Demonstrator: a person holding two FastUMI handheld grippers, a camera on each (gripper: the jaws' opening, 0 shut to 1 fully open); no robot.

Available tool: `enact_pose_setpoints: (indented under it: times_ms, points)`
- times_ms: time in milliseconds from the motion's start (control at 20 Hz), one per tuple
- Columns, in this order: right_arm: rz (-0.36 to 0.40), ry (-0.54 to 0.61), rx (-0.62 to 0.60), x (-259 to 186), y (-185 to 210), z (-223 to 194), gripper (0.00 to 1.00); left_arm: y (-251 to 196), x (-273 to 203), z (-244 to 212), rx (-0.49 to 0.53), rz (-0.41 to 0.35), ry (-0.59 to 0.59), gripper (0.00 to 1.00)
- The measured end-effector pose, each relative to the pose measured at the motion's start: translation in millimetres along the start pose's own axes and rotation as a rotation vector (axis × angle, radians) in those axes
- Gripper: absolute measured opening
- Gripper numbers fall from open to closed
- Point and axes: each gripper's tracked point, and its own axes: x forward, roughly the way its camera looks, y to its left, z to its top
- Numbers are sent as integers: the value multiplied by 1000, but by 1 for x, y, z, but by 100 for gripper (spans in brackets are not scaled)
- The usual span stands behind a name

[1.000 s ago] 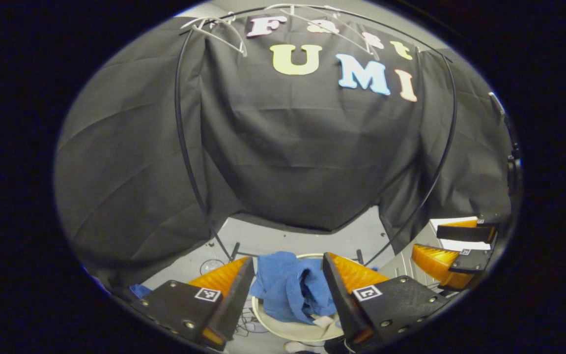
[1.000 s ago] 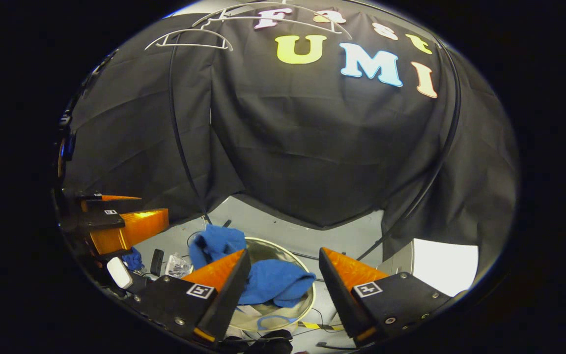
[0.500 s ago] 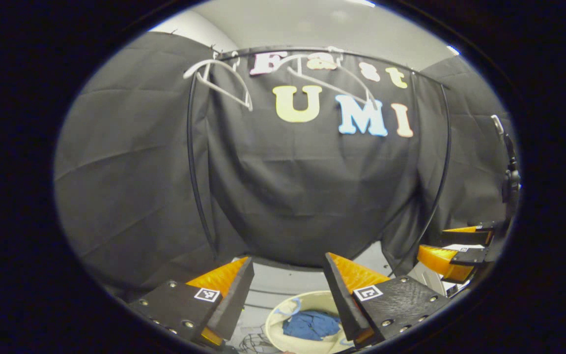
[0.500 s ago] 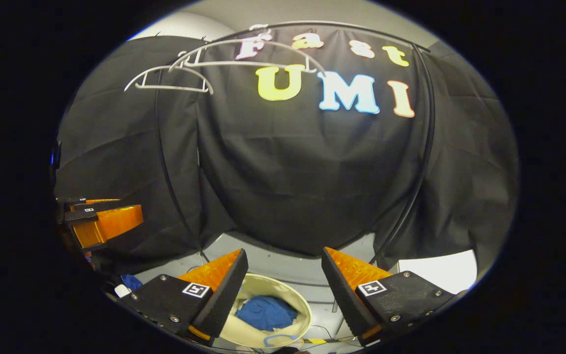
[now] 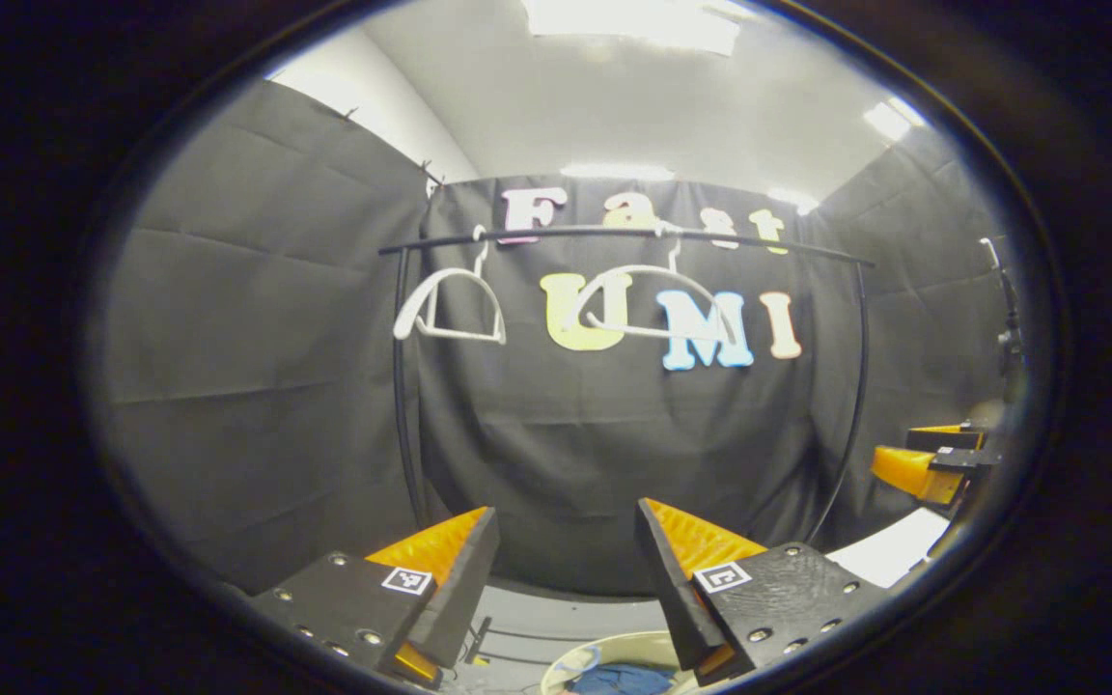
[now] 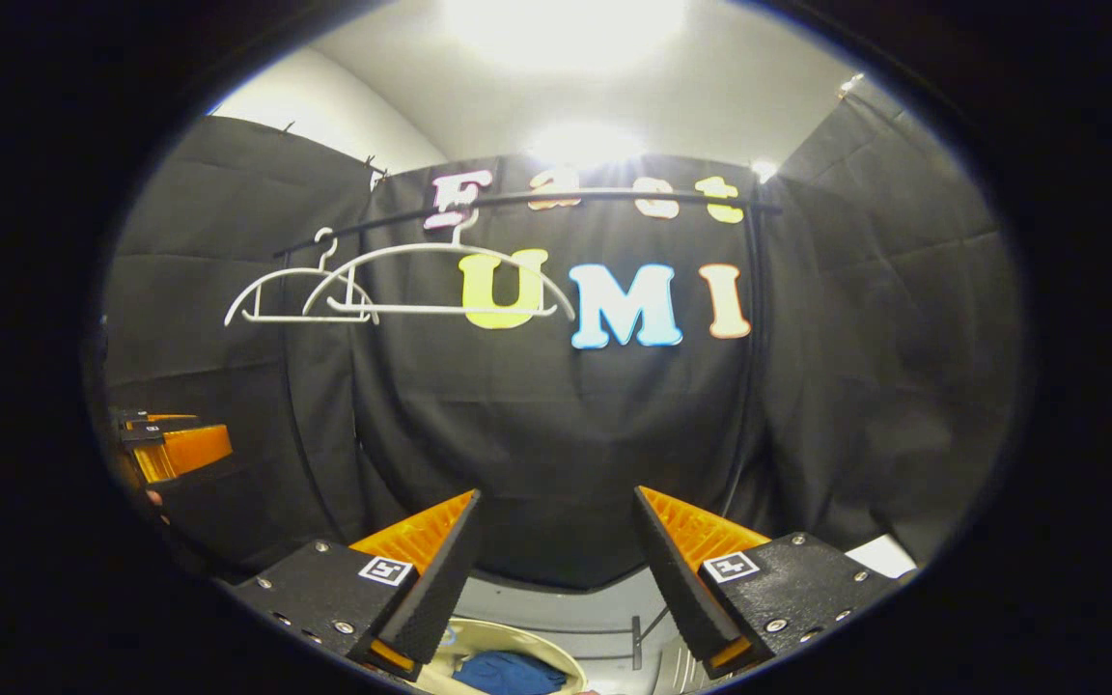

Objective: Grasp the clothes on the hanger with both hands and then place them into the laundry hamper below.

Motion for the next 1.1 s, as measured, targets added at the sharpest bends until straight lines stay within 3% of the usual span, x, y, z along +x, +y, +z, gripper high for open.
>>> enact_pose_setpoints:
  times_ms: [50, 150, 550, 700, 1100]
  points:
    - [-10, -19, 1, -6, -4, 8, 93, 7, -4, 10, -7, 5, -22, 82]
    - [-36, -50, -1, -19, -16, 18, 93, 23, -17, 28, -2, 20, -62, 85]
    - [-147, -122, 14, -68, -57, 21, 92, 44, -72, 47, 67, 70, -145, 77]
    - [-151, -135, 30, -77, -60, 22, 93, 40, -80, 41, 49, 62, -148, 82]
    - [-177, -168, 5, -90, -62, 29, 93, 49, -97, 47, 57, 79, -177, 82]
